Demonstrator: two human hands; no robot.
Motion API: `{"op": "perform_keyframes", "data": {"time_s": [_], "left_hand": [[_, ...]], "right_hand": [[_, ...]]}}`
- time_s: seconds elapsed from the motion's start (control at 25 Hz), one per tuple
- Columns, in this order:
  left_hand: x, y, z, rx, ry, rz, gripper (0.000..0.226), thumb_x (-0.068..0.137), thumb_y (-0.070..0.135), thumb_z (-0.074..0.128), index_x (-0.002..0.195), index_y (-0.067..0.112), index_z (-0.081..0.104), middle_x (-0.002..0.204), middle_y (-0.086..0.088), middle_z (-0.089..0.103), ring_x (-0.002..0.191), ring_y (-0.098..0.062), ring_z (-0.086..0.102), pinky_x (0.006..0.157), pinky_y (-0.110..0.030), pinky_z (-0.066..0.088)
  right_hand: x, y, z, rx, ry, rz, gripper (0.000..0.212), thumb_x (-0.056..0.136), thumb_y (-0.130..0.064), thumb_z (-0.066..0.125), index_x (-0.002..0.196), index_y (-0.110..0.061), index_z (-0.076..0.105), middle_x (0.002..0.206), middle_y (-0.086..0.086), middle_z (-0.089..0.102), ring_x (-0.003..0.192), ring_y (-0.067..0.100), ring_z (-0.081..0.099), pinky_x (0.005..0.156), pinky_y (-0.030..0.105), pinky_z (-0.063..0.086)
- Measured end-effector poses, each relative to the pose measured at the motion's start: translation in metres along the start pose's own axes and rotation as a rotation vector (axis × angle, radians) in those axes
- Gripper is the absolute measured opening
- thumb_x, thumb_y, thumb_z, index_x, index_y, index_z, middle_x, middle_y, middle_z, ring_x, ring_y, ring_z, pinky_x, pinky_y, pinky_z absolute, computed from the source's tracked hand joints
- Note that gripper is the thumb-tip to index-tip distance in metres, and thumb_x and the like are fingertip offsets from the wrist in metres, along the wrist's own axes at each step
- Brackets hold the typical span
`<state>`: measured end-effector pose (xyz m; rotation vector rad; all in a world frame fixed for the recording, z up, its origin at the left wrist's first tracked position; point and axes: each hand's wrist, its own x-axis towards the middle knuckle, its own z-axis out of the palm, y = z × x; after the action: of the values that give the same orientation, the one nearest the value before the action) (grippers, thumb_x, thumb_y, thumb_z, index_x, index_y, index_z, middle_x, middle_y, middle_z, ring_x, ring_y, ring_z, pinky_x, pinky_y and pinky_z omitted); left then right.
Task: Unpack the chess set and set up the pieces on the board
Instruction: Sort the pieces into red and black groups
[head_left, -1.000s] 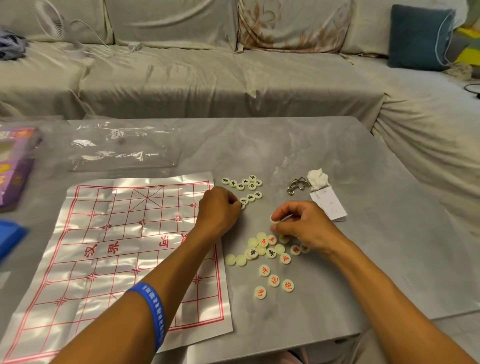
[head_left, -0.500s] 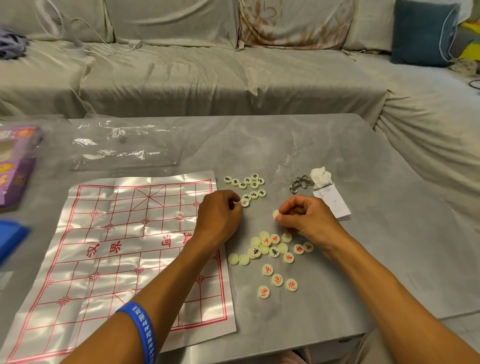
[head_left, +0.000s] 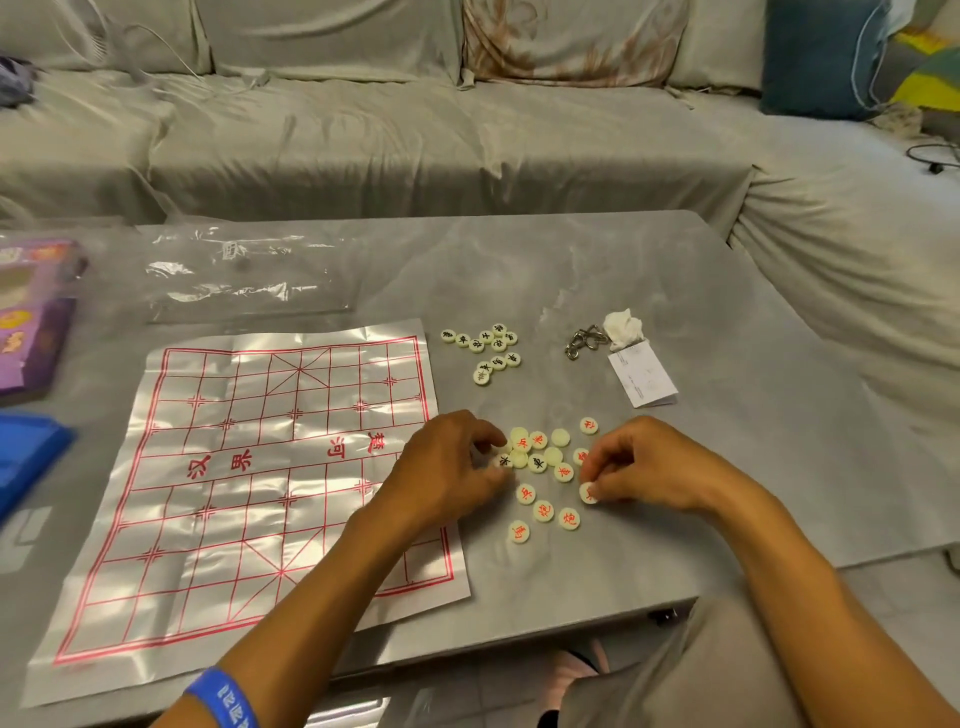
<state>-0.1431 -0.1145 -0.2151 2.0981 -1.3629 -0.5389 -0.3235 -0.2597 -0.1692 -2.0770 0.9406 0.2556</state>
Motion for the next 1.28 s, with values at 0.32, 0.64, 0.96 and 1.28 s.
{"op": "perform_keyframes", "data": {"time_s": [0.32, 0.64, 0.96, 1.28], "left_hand": [[-0.002, 0.002, 0.006, 0.026, 0.044, 0.019, 0.033, 0.085, 0.036, 0.067, 0.114, 0.022, 0.066, 0.105, 0.005, 0.062, 0.088, -0.008, 0.054, 0.074, -0.015, 0.046], [0.051, -0.013, -0.009, 0.029, 0.191, -0.111, 0.031, 0.086, 0.026, 0.066, 0.116, 0.017, 0.065, 0.104, 0.000, 0.066, 0.088, -0.013, 0.059, 0.077, -0.023, 0.049], [0.078, -0.019, -0.008, 0.104, 0.271, -0.072, 0.038, 0.081, 0.036, 0.067, 0.117, 0.023, 0.061, 0.112, 0.001, 0.061, 0.099, -0.017, 0.054, 0.075, -0.025, 0.045], [0.079, -0.022, -0.004, 0.222, 0.310, -0.055, 0.038, 0.090, 0.041, 0.058, 0.119, 0.018, 0.063, 0.121, -0.005, 0.060, 0.108, -0.022, 0.051, 0.083, -0.030, 0.043]], "right_hand": [[0.004, -0.012, 0.009, -0.081, 0.203, -0.047, 0.005, 0.082, -0.023, 0.074, 0.085, -0.026, 0.072, 0.078, -0.012, 0.065, 0.072, 0.007, 0.061, 0.058, 0.015, 0.042], [0.023, -0.022, 0.021, -0.135, 0.219, -0.144, 0.007, 0.084, -0.024, 0.070, 0.088, -0.029, 0.069, 0.078, -0.010, 0.065, 0.071, 0.008, 0.062, 0.060, 0.016, 0.049], [0.034, -0.019, 0.021, -0.175, 0.230, -0.158, 0.006, 0.083, -0.026, 0.070, 0.088, -0.028, 0.069, 0.076, -0.010, 0.065, 0.071, 0.009, 0.062, 0.066, 0.024, 0.054], [0.035, -0.017, 0.020, -0.194, 0.267, -0.168, 0.007, 0.085, -0.029, 0.068, 0.092, -0.030, 0.068, 0.077, -0.010, 0.063, 0.073, 0.010, 0.061, 0.068, 0.027, 0.055]]}}
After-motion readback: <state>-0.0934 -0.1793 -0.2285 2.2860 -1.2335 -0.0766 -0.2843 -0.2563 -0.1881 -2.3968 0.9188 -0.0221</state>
